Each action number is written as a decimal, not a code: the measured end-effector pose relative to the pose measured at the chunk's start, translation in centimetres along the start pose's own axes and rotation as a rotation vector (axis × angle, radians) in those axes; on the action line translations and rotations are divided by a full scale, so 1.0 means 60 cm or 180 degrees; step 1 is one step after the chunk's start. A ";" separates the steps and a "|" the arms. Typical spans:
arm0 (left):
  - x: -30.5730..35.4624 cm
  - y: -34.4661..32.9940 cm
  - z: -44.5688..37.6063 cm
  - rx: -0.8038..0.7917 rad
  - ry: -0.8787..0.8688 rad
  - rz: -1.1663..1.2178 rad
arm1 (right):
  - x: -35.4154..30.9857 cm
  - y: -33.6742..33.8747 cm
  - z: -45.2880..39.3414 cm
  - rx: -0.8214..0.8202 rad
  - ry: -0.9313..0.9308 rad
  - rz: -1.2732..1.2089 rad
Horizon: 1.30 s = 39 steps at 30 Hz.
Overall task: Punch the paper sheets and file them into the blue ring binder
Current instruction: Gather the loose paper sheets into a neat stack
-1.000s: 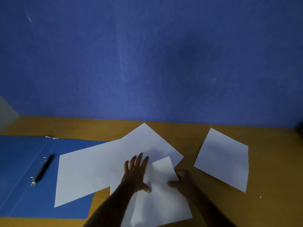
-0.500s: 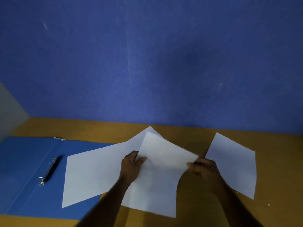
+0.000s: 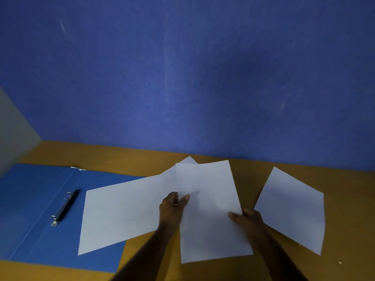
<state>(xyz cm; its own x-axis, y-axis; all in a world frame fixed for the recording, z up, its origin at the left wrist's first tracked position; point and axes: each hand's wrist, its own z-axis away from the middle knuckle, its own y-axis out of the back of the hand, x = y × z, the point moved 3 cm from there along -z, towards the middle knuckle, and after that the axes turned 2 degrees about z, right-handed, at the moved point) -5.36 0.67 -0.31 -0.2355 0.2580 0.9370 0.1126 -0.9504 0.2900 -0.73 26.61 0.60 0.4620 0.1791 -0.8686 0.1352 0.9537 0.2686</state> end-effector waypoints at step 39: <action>0.036 0.048 -0.016 -0.0917 -0.2140 -0.0683 | -0.016 0.181 0.003 0.2111 0.0620 -0.1030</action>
<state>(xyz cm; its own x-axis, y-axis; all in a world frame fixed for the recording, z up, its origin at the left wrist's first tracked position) -6.47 -1.68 2.35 0.4251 0.4050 0.8094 -0.1473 -0.8514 0.5034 0.45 36.78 4.41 0.1550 0.0134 -0.9878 0.7642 0.6321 0.1285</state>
